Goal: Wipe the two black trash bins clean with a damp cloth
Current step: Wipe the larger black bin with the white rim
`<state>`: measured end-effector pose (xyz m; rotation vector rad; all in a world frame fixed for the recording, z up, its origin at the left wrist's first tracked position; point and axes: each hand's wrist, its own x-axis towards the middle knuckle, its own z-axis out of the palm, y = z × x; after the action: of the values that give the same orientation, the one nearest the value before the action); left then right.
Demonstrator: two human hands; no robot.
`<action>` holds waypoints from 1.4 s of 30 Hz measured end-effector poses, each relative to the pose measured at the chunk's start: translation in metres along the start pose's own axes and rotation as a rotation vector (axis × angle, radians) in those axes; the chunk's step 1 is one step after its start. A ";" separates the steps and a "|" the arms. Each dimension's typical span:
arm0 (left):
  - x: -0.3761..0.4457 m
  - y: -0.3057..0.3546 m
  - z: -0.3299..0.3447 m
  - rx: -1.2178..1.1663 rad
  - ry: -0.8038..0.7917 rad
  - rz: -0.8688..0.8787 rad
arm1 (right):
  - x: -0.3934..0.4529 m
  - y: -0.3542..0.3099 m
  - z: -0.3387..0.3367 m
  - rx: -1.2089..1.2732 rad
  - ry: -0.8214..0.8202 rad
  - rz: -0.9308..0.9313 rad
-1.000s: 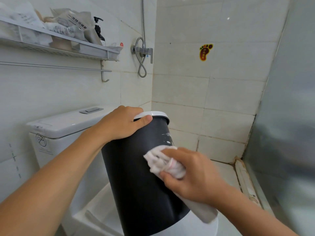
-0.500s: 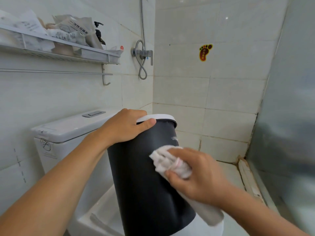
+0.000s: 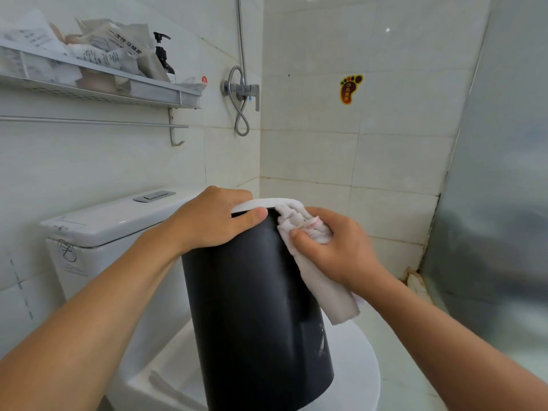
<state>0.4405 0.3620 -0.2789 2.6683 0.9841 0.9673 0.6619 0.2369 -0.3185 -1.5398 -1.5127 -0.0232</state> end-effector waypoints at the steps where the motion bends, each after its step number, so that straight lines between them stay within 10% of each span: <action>1: 0.000 0.001 0.000 0.004 -0.002 -0.010 | 0.003 0.003 0.000 0.022 -0.004 0.043; 42: -0.003 0.011 -0.012 0.215 -0.046 -0.036 | -0.027 0.015 0.012 0.082 0.039 0.077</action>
<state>0.4371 0.3499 -0.2674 2.8191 1.1832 0.8319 0.6603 0.2266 -0.3497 -1.5224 -1.4059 0.0528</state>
